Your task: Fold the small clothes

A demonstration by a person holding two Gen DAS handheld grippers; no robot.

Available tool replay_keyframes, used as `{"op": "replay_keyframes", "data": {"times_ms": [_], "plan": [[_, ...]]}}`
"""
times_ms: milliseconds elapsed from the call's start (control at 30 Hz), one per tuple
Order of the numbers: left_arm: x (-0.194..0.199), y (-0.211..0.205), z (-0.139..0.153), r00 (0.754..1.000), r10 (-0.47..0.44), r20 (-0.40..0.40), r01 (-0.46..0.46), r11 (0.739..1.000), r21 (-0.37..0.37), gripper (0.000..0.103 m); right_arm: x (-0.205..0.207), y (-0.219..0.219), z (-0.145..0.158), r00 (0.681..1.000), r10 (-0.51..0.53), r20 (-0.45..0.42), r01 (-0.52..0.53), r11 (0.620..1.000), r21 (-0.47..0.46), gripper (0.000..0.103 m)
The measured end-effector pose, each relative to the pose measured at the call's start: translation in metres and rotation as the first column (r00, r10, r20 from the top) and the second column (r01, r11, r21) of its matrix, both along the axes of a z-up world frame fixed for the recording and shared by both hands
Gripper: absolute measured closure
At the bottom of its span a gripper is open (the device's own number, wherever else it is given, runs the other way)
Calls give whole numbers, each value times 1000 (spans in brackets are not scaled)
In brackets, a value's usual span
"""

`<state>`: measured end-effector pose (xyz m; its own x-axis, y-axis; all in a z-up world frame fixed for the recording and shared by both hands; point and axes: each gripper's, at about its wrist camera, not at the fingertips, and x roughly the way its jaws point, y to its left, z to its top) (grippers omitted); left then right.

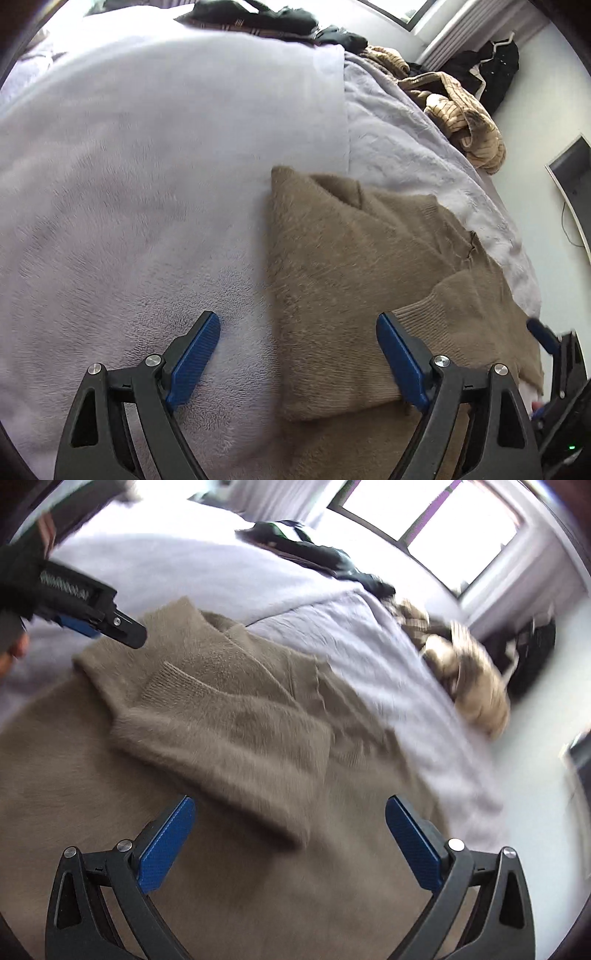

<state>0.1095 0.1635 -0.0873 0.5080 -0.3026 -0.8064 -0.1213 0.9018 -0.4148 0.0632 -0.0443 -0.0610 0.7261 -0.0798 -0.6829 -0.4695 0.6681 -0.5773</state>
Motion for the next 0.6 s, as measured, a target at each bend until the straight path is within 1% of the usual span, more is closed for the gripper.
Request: {"op": "replay_keyframes", "data": {"times_ms": [33, 67, 100, 133, 167, 200, 233, 267, 300, 333, 367, 400, 433, 467, 500, 533, 567, 600], "plan": [[0, -1, -3, 1000, -3, 11, 3, 1000, 4, 16, 9, 4, -6, 1000, 3, -5, -3, 999, -36, 33], [1, -3, -3, 1000, -13, 10, 12, 1000, 15, 17, 14, 3, -6, 1000, -6, -23, 5, 999, -35, 80], [1, -5, -4, 1000, -20, 12, 20, 1000, 24, 20, 23, -4, -2, 997, -32, -70, 35, 999, 30, 98], [1, -7, -4, 999, -30, 13, 29, 999, 37, 28, 28, -17, 6, 993, -62, -104, 76, 988, 136, 97], [1, -9, -4, 999, -38, 11, 37, 998, 51, 28, 33, -33, 15, 986, -103, -132, 133, 961, 242, 97], [2, -10, -4, 999, -40, 13, 40, 998, 55, 28, 36, -52, 23, 975, -152, -164, 201, 919, 339, 97], [2, -12, -4, 999, -40, 14, 39, 998, 56, 28, 43, -87, 29, 946, -222, -235, 313, 811, 494, 97], [1, -11, -5, 999, -40, 14, 39, 998, 56, 28, 47, -110, 30, 923, -253, -289, 379, 723, 578, 96], [2, -12, -5, 999, -41, 15, 40, 997, 59, 28, 51, -143, 25, 883, -282, -375, 468, 582, 665, 96], [4, -14, -5, 999, -43, 14, 42, 997, 63, 28, 55, -178, 14, 832, -289, -473, 554, 415, 721, 94], [4, -15, -5, 999, -47, 16, 46, 997, 67, 28, 55, -208, -2, 784, -259, -564, 619, 253, 743, 90], [5, -16, -4, 999, -48, 15, 47, 996, 76, 28, 53, -227, -14, 748, -233, -621, 659, 143, 739, 89], [5, -18, -4, 999, -52, 13, 50, 995, 84, 28, 48, -240, -24, 718, -221, -660, 687, 69, 724, 83], [7, -20, -4, 999, -53, 11, 52, 995, 88, 28, 44, -249, -30, 705, -214, -676, 696, 22, 718, 73], [8, -21, -5, 998, -54, 10, 53, 995, 89, 28, 39, -258, -34, 712, -193, -675, 682, -38, 730, 71], [9, -22, -5, 999, -54, 8, 53, 995, 88, 28, 35, -262, -34, 719, -186, -669, 671, -65, 739, 63], [10, -23, -5, 999, -52, 5, 52, 995, 87, 28, 34, -263, -32, 725, -186, -663, 663, -72, 745, 55], [12, -24, -6, 999, -50, 2, 50, 995, 88, 28, 33, -262, -29, 732, -189, -654, 655, -67, 753, 51]]}}
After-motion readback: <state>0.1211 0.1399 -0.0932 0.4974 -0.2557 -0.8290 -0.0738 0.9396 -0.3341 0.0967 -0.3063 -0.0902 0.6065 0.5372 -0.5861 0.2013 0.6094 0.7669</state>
